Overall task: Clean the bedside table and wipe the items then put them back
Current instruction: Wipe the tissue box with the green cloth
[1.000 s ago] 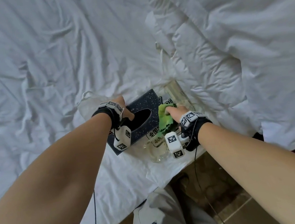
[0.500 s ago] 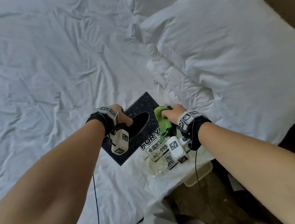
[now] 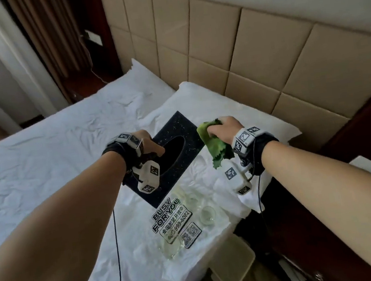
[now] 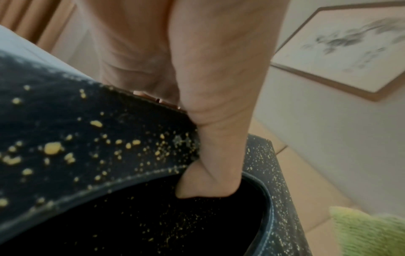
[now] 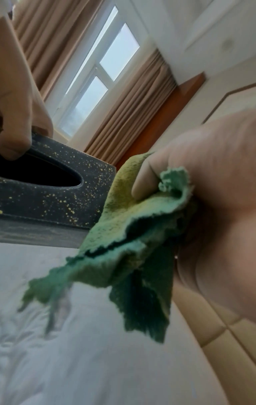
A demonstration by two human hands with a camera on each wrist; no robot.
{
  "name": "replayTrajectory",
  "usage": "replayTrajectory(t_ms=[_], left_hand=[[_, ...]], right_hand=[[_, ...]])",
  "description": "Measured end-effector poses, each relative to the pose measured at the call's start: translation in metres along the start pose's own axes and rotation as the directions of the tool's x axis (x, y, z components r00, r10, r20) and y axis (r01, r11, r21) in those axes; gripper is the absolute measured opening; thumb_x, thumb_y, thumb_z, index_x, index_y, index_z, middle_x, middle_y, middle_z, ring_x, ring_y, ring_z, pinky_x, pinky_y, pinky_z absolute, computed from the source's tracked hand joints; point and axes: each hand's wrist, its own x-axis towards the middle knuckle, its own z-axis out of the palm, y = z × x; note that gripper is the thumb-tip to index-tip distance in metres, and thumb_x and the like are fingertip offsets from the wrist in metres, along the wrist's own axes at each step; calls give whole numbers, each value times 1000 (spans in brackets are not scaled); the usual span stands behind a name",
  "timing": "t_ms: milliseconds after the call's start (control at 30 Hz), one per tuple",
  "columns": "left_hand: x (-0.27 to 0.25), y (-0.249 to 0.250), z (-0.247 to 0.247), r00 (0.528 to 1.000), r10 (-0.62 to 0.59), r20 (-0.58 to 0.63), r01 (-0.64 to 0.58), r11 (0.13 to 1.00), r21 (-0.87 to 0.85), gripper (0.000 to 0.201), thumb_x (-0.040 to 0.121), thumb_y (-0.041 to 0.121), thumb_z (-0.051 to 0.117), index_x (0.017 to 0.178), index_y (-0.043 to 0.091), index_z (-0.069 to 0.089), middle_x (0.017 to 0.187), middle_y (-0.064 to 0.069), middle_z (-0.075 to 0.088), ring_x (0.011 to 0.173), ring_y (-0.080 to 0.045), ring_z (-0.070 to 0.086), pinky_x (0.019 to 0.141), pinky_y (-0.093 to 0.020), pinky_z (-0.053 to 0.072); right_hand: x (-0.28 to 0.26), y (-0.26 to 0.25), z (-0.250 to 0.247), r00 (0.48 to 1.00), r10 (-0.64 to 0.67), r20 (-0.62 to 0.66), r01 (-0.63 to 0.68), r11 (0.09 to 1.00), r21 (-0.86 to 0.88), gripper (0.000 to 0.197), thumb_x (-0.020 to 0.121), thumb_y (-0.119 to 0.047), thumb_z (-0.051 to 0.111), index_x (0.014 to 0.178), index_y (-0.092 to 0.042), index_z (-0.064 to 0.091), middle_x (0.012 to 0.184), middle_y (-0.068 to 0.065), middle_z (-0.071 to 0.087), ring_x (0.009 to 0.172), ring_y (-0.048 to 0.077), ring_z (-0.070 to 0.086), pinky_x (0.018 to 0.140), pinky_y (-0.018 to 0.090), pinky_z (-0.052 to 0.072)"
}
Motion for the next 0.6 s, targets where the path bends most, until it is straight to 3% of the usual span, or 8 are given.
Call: replayTrajectory(t_ms=[167,233,333,433,533,600], left_hand=[[-64,89,-12,988,132,-78,-131,991,16,68,27,64,69,72,13,72,71,-7,73,69,-27,70,62,-37,56],[-87,122,-14,977,189,-95,-188,982,21,70,26,65,70,73,12,72,73,-8,73,73,-28,71,64,-37,56],[-124,169,-16,957,263,-120,-259,965,44,64,26,64,72,64,13,67,62,-4,66,63,-25,65,57,-31,48],[-153,209,-15,930,340,-141,-328,939,102,56,28,66,74,56,18,66,60,-3,68,64,-26,69,60,-34,55],[-177,242,-14,899,417,-135,-400,906,139,59,31,65,77,68,19,71,67,-2,73,69,-26,73,72,-44,62],[-196,262,-14,875,469,-120,-448,878,168,59,32,63,77,72,19,72,67,-2,74,69,-25,73,71,-47,62]], right_hand=[[-78,24,-91,978,-63,-200,78,995,66,14,75,-14,65,88,-8,65,75,5,61,71,21,56,60,26,42],[-111,34,-124,958,-78,-275,106,990,89,19,77,-10,66,94,-13,71,79,1,64,70,16,55,57,20,43],[-154,51,-169,917,-71,-392,108,992,71,22,76,-12,67,94,-22,72,83,-3,68,74,14,60,61,21,46],[-191,65,-206,872,-51,-487,89,994,56,21,76,-14,68,92,-28,70,87,-3,70,83,20,63,68,23,45],[-224,74,-234,821,-52,-568,84,996,31,28,80,-11,66,102,-28,70,89,-5,65,86,17,59,72,20,40],[-243,76,-246,787,-58,-614,66,998,-9,33,81,-11,66,111,-24,70,95,-3,67,88,16,59,73,20,40]])
